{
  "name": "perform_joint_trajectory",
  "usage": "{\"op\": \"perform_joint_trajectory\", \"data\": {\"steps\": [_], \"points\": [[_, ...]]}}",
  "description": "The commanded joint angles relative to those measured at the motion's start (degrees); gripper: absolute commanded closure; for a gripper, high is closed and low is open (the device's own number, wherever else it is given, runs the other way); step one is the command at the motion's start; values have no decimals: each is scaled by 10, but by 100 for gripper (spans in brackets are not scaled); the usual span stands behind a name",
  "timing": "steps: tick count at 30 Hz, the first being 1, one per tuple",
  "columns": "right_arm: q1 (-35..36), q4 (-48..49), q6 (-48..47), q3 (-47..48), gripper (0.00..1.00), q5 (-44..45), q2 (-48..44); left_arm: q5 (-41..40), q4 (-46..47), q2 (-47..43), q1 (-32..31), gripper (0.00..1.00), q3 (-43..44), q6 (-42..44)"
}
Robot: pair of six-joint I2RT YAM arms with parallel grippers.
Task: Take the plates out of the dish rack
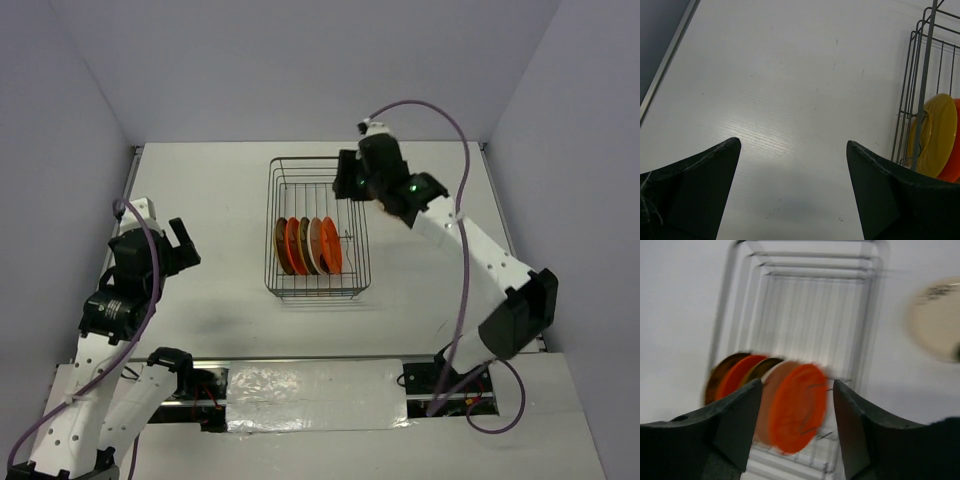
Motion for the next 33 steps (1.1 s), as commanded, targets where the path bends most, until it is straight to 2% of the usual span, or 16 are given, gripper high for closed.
{"op": "perform_joint_trajectory", "data": {"steps": [1, 4, 6, 11, 23, 29, 30, 33], "points": [[84, 71, 65, -82, 45, -8, -37, -13, 11, 8, -2, 0, 2, -1], [149, 101, 105, -130, 60, 41, -66, -12, 11, 9, -3, 1, 2, 0], [184, 100, 114, -125, 61, 67, -56, -13, 11, 7, -2, 1, 2, 0], [216, 78, 138, -103, 61, 90, -9, -12, 11, 2, -2, 0, 1, 1], [221, 63, 151, -97, 65, 138, 57, 2, 17, -5, -4, 0, -1, 6], [220, 64, 152, -84, 79, 129, 94, 3, 17, -7, -5, 1, -1, 6], [219, 67, 154, -84, 86, 123, 94, 3, 18, -7, -5, 1, -1, 7], [219, 69, 163, -81, 97, 119, 77, 3, 17, -7, -7, 0, -1, 6]]}}
